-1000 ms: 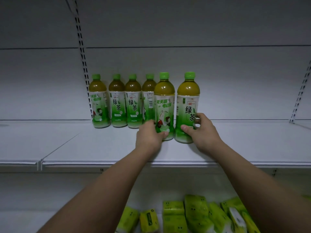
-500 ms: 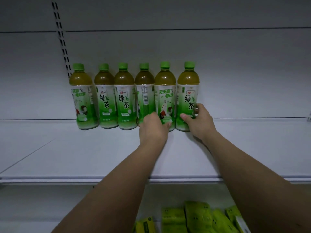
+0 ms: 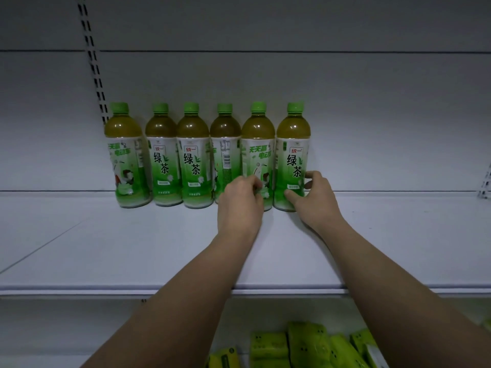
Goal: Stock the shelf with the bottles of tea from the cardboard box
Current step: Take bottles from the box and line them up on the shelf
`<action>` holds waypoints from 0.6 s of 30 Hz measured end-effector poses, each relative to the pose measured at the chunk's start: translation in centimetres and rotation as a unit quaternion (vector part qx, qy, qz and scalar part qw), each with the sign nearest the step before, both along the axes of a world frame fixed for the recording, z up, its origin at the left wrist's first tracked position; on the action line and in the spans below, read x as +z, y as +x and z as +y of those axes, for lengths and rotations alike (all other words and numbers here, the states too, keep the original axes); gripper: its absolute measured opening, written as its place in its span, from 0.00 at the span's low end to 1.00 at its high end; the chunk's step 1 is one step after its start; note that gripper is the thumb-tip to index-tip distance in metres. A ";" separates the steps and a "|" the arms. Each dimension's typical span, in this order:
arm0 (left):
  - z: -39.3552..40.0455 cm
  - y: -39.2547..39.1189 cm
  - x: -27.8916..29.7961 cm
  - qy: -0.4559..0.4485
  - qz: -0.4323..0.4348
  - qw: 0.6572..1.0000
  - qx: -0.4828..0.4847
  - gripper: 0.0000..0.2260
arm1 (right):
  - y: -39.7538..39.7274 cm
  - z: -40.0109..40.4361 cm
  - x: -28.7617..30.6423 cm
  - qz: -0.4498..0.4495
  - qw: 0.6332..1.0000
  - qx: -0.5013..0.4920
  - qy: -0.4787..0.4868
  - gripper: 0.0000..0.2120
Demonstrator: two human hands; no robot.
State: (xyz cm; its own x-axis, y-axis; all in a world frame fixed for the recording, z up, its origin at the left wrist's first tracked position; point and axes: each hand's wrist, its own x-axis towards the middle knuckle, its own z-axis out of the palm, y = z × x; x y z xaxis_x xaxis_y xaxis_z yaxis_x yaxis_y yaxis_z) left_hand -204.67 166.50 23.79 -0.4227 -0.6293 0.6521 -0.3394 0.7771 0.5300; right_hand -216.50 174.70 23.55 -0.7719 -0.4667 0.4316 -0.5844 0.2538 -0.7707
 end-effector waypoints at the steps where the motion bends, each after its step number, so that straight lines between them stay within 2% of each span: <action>1: -0.1 0.0 0.0 -0.001 -0.007 1.000 -0.003 0.10 | 0.0 0.1 0.0 0.001 1.000 0.002 0.000 0.25; 9: -0.5 -0.4 -0.4 0.006 -0.093 0.995 -0.023 0.25 | 0.2 0.1 0.1 -0.010 1.000 -0.002 -0.017 0.24; 15: -0.2 -0.3 -0.4 0.013 -0.119 0.993 -0.013 0.24 | 0.5 0.3 0.1 -0.019 1.000 -0.006 -0.016 0.22; 18: 1.2 0.9 0.3 0.002 -0.157 0.988 -0.011 0.23 | 1.6 1.3 0.8 -0.015 0.999 -0.011 0.026 0.20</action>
